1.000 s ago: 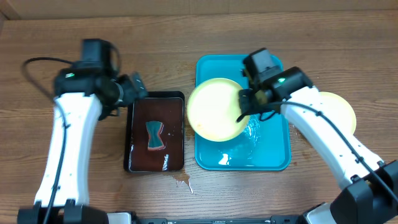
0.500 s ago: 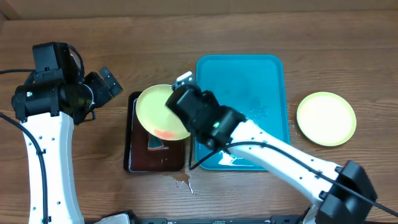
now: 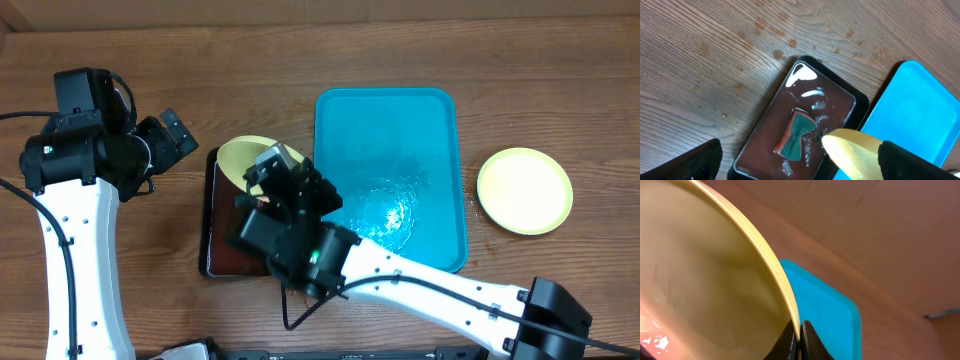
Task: Clean dirty plates on tray and stack at the side
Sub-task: 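Lift the yellow plate with the right gripper and tilt it over the basin, then carry the yellow plate right and stack it on the plate pile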
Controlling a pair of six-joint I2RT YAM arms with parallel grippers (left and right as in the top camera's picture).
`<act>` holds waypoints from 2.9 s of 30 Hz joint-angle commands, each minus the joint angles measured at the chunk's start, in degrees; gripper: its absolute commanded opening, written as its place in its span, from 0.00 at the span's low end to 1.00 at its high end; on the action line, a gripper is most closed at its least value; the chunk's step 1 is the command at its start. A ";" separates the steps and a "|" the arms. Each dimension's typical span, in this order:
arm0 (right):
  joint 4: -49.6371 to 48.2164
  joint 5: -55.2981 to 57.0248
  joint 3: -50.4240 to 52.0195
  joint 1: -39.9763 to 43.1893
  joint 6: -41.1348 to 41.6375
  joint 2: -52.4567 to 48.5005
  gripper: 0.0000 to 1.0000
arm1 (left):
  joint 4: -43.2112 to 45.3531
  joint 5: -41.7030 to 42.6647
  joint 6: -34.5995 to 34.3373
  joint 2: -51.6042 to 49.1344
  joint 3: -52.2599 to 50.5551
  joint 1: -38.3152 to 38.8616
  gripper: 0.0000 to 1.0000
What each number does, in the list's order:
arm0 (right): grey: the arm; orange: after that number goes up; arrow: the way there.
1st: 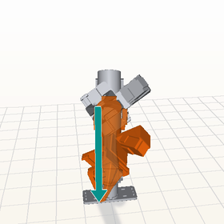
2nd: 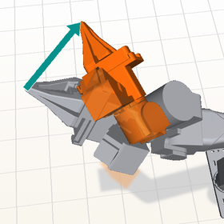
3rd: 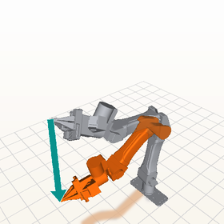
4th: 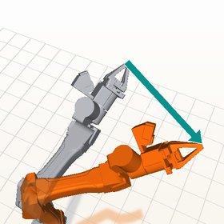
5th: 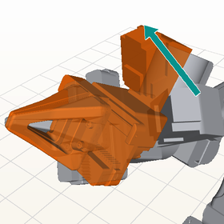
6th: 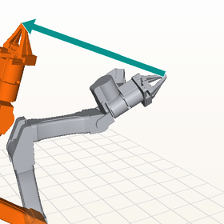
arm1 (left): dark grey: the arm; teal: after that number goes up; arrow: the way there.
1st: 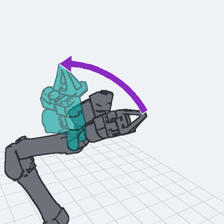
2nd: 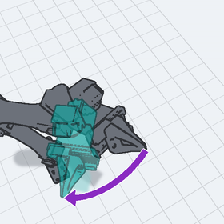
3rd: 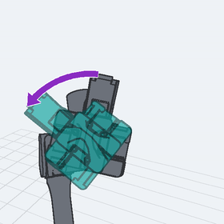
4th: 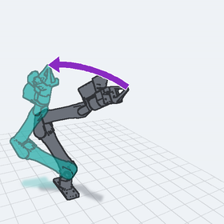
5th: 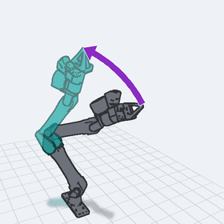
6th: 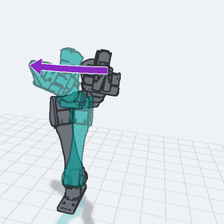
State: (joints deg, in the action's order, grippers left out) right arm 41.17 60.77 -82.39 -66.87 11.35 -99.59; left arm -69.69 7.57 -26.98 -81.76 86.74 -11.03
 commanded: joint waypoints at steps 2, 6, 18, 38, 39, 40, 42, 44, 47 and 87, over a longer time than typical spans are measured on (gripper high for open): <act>-0.52 13.33 -1.27 -3.32 0.79 0.57 0.04 | -0.09 0.83 0.87 -0.35 1.07 -0.31 1.00; -0.63 15.96 -1.27 -4.96 0.79 0.57 0.04 | -0.09 0.83 0.87 -0.35 1.07 -0.31 1.00; -0.66 16.57 -1.27 -6.03 0.79 0.57 0.04 | -0.09 0.83 0.87 -0.35 1.07 -0.31 1.00; -0.66 16.55 -1.27 -6.03 0.81 0.57 0.04 | -0.09 0.83 0.85 -0.35 1.07 -0.31 1.00; -0.85 16.52 -1.27 -6.01 0.81 0.57 0.04 | -0.09 0.83 0.87 -0.35 1.07 -0.31 1.00; -0.98 16.50 -1.27 -5.90 0.81 0.57 0.04 | -0.09 0.83 0.85 -0.35 1.07 -0.31 1.00; -1.29 16.48 -1.27 -5.64 0.81 0.57 0.04 | -0.09 0.83 0.87 -0.35 1.07 -0.31 1.00; -1.44 16.11 -1.27 -5.35 0.81 0.57 0.04 | -0.09 0.83 0.87 -0.35 1.07 -0.31 1.00; -1.73 15.63 -1.27 -5.27 0.81 0.57 0.04 | -0.09 0.83 0.87 -0.35 1.07 -0.31 1.00; 2.99 -69.31 -1.40 30.51 19.32 7.54 0.04 | -0.09 0.83 0.87 -0.35 1.07 -0.31 1.00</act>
State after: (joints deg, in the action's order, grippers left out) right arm 44.21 13.91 -82.39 -44.31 28.53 -98.72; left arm -69.69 7.90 -26.96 -81.76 86.74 -11.03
